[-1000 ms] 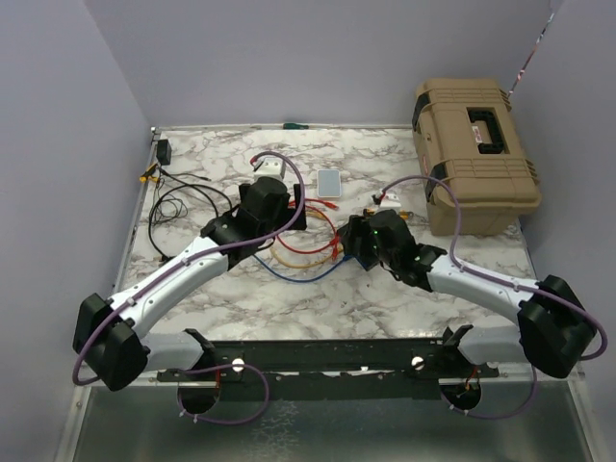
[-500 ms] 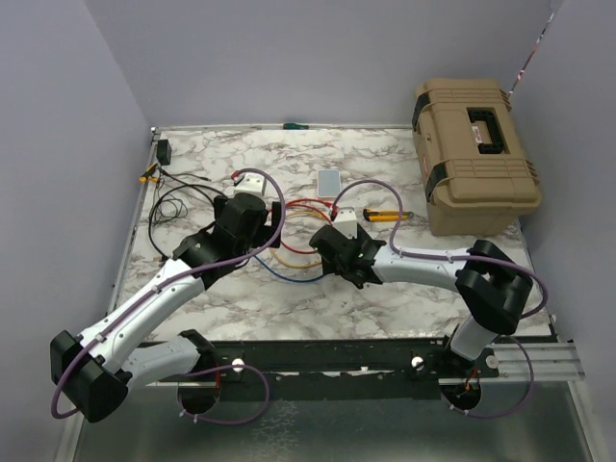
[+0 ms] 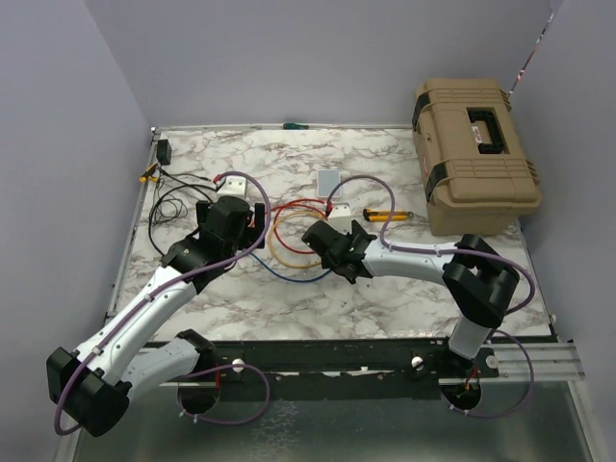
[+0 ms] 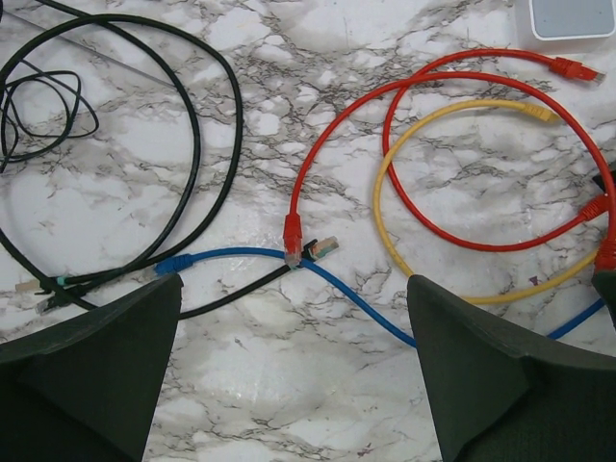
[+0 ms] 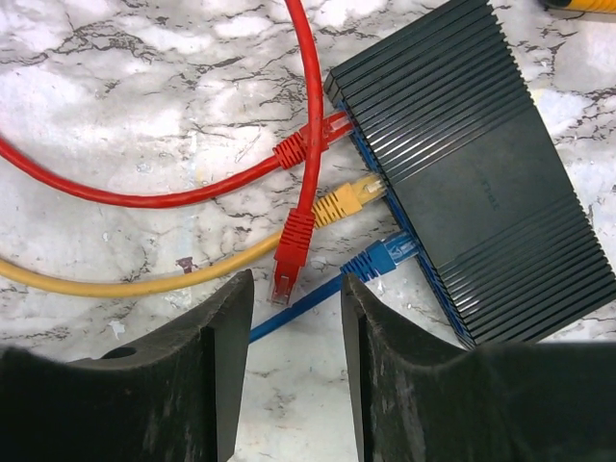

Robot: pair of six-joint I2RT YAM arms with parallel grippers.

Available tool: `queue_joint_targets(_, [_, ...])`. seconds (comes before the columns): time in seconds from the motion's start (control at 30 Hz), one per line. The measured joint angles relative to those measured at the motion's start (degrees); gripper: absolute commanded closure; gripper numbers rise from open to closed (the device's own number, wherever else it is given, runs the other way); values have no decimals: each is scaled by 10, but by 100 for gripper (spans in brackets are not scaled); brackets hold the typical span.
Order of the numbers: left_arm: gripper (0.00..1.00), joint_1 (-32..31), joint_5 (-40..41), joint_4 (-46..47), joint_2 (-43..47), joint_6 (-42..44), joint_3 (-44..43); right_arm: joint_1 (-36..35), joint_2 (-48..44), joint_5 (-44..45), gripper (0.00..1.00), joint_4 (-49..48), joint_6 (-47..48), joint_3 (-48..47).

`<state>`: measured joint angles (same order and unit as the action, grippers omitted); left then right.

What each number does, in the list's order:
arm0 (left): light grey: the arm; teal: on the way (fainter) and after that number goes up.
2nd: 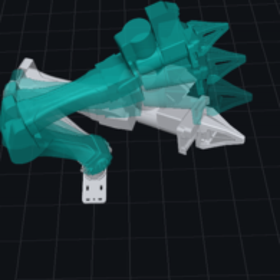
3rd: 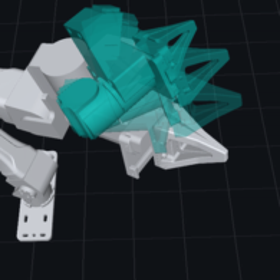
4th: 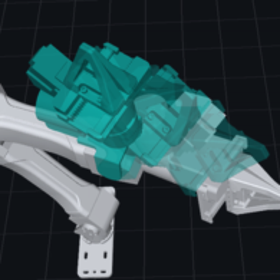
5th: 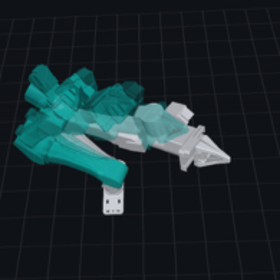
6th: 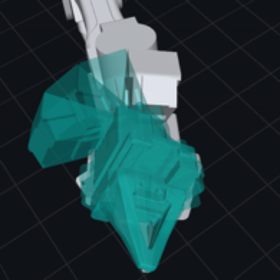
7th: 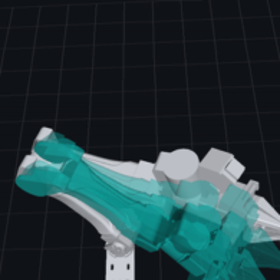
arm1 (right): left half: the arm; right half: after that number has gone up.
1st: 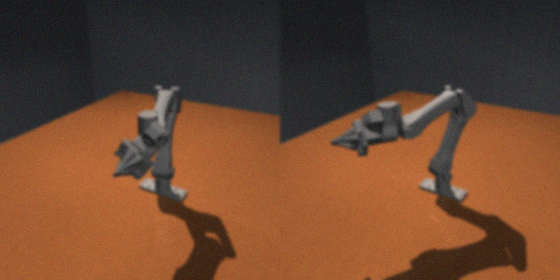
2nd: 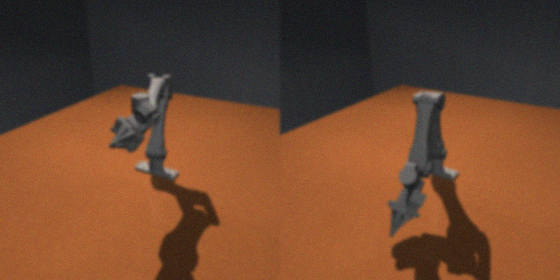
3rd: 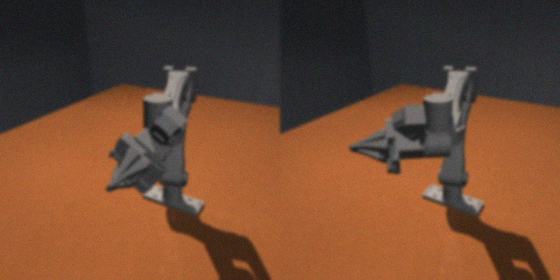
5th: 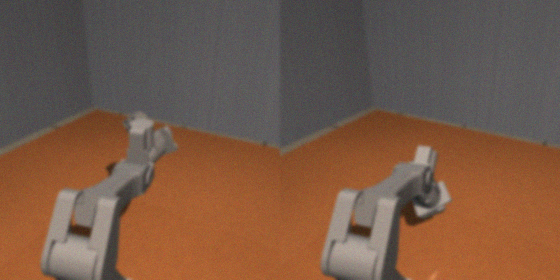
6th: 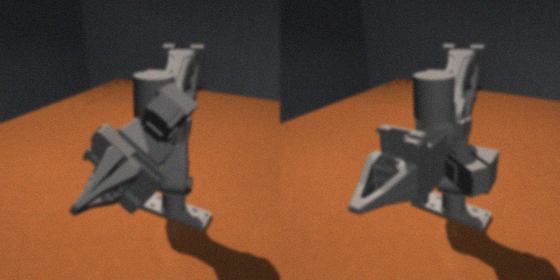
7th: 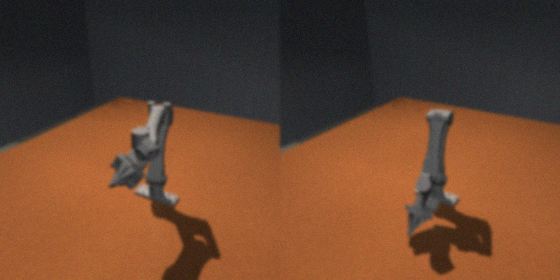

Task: Insert the plug into the switch port
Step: Pick up the connector from the center of the board.

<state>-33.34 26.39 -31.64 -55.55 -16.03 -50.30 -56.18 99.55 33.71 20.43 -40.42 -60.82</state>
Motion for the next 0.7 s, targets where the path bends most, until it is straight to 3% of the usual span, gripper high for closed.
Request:
queue_joint_targets(0.23, [1, 23, -5, 1, 0, 5, 3, 0, 38, 0, 65, -5, 9, -10])
queue_joint_targets(0.47, [1, 41, -22, 2, -1, 7, 6, 0, 55, 1, 97, -7, 24, -20])
queue_joint_targets(0.7, [1, 53, -33, 3, -5, 9, 8, 0, 29, 1, 100, -8, 73, -21])
